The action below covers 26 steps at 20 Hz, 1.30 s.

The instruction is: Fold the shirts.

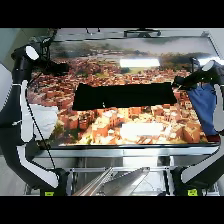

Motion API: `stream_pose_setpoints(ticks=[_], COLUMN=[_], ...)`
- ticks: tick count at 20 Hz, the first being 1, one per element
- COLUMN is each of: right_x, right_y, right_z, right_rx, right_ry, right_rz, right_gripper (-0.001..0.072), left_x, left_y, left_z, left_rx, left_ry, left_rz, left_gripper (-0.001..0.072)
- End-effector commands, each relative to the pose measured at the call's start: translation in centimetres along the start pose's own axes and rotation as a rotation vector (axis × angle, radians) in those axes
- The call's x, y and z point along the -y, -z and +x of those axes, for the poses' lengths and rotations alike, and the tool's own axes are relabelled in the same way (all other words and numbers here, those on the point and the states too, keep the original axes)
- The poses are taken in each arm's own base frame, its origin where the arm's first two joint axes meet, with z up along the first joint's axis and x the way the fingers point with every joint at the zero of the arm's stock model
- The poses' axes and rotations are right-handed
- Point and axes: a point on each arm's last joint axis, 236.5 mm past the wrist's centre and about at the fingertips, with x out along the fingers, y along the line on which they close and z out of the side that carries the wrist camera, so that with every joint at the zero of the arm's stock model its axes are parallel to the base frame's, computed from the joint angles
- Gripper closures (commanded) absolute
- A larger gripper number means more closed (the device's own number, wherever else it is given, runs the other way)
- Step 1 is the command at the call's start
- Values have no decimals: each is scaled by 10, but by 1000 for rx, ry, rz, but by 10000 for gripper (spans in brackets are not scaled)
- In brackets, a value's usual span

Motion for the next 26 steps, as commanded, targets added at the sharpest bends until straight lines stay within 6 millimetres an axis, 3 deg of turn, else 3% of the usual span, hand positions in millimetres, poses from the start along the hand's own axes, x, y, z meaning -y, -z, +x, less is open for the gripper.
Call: stream_pose_setpoints(ticks=[1,6,8,9,12,13,14,15,16,20,24,26], right_x=[3,12,11,9,-9,-13,-20,-24,-29,-66,-140,-177], right_y=[-1,13,18,21,29,31,33,33,30,8,-6,-3], right_z=[4,32,43,46,48,49,47,45,41,-9,-99,-136], right_rx=[8,-49,-71,-84,-120,-127,-136,-137,-133,-87,3,41], right_ry=[-189,-209,-214,-219,-265,-268,-290,-301,-317,-408,-588,-630], right_rz=[42,48,53,44,-11,-22,-44,-56,-61,-94,-199,-265], right_gripper=[169,171,190,266,289,408,611,698,694,695,695,695], left_x=[26,86,105,115,160,178,194,207,216,244,281,302], left_y=[3,6,17,23,39,43,47,51,55,75,104,109], left_z=[-2,17,38,50,84,93,102,112,122,156,181,188], left_rx=[-12,-10,-52,-70,-100,-102,-101,-102,-102,-116,-156,-153], left_ry=[22,69,87,95,183,231,276,307,321,335,406,476], left_rz=[46,159,190,205,242,248,249,252,262,301,287,236], left_gripper=[675,675,675,675,675,675,675,675,675,676,676,675])
